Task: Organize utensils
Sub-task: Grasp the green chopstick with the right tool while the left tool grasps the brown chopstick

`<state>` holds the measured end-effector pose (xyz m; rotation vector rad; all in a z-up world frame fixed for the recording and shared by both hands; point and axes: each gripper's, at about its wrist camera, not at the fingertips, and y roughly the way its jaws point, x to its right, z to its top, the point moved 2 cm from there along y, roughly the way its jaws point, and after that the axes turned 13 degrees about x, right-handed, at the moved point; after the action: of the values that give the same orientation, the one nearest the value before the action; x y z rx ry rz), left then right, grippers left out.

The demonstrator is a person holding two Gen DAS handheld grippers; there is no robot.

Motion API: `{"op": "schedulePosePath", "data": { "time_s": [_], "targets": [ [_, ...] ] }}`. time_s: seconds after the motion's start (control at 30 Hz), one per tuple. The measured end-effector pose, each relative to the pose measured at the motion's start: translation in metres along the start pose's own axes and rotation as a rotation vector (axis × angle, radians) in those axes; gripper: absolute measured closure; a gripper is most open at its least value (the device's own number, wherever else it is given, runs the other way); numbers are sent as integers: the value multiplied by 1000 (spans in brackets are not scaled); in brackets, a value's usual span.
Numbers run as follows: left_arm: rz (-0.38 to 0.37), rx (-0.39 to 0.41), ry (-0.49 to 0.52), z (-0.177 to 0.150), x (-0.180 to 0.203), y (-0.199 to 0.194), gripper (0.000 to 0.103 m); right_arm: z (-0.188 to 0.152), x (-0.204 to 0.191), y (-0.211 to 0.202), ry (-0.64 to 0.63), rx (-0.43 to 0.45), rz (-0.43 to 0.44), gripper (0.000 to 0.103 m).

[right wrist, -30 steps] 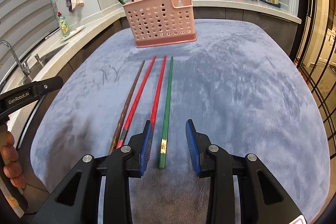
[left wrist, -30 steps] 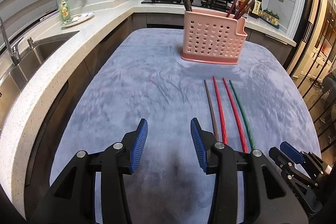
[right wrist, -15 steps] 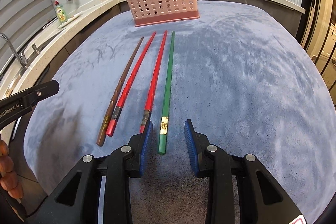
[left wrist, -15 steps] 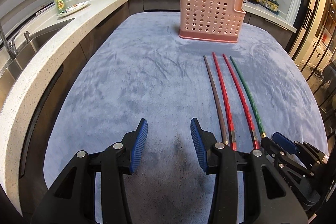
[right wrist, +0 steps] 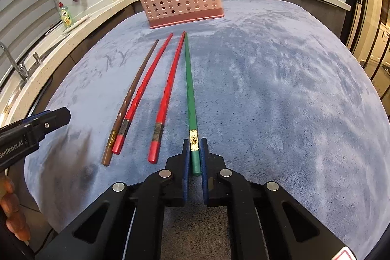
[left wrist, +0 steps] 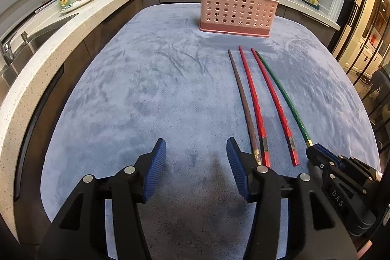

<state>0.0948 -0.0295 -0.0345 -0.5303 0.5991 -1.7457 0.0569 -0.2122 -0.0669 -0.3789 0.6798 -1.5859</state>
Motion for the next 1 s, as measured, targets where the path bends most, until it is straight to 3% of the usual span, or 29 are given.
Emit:
{"op": "schedulePosePath", "data": {
  "time_s": [0.2,0.43,1.0],
  "targets": [
    [-42,-11,15,-8,14,2,45,-1,9,-6,30,7,-12,96],
    [-98,-44,19,-21,30,11,45,-4,15,-7,38,6,-9,96],
    [-63,-59,46,-29,38,31,45,-5,15,-7,38,7,-7,96]
  ]
}}
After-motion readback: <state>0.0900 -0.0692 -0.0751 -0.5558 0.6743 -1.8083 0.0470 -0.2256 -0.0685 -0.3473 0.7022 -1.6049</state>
